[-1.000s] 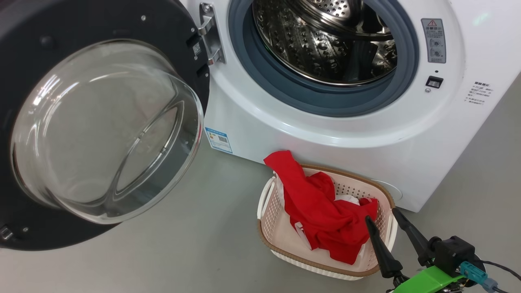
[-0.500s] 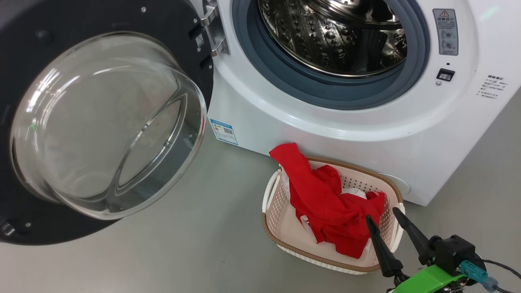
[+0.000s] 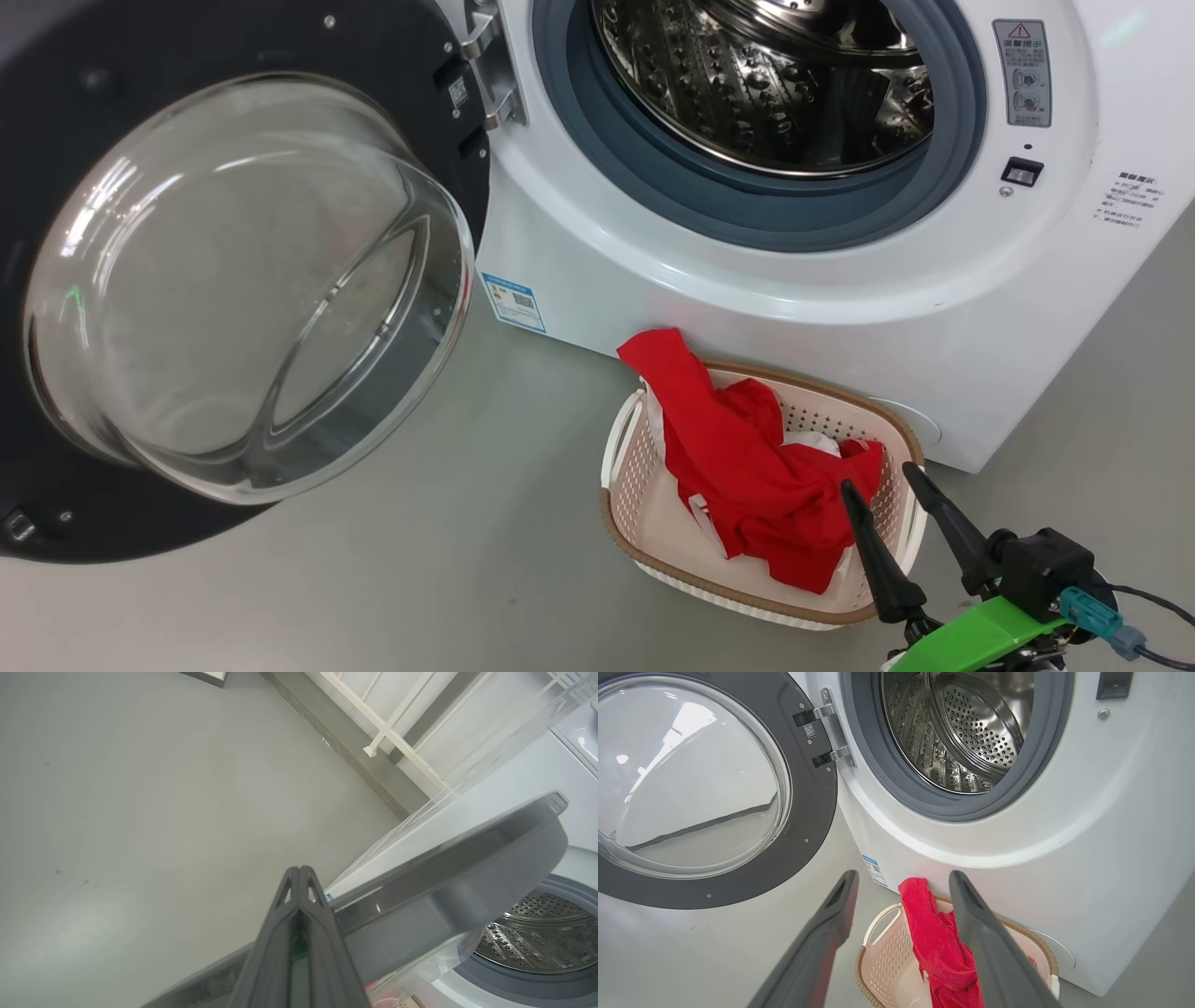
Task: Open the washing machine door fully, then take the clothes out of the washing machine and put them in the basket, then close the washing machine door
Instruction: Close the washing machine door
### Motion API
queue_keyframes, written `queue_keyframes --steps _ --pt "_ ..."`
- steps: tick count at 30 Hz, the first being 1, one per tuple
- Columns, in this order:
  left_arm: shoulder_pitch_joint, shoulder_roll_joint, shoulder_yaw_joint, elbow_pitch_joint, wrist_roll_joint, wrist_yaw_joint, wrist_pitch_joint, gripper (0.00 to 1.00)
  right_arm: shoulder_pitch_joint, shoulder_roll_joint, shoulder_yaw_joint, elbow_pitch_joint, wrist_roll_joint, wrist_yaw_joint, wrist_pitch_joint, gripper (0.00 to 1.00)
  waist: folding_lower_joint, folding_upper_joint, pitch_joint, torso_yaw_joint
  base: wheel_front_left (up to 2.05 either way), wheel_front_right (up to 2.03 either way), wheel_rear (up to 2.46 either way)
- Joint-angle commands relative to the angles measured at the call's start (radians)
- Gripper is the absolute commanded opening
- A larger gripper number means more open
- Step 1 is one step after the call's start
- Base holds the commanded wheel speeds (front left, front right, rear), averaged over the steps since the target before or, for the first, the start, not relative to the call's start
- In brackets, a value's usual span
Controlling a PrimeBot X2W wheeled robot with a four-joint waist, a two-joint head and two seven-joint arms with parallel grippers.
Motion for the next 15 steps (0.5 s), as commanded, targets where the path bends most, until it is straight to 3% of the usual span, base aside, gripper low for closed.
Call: queue_keyframes --steps 1,15 --pt "0.016 0.062 0.014 -0.040 -0.015 -0.009 0.022 0.00 -0.012 -0.004 0.013 -0.027 -0.003 0.006 -0.006 1.00 0.0000 -0.0001 -0.002 0.000 0.00 0.00 0.00" --pt "0.135 0.022 -0.015 -0.249 -0.125 -0.087 0.202 0.00 -0.005 0.009 0.005 -0.028 -0.005 0.006 -0.006 1.00 0.0000 -0.0001 -0.028 -0.005 0.00 0.00 0.00"
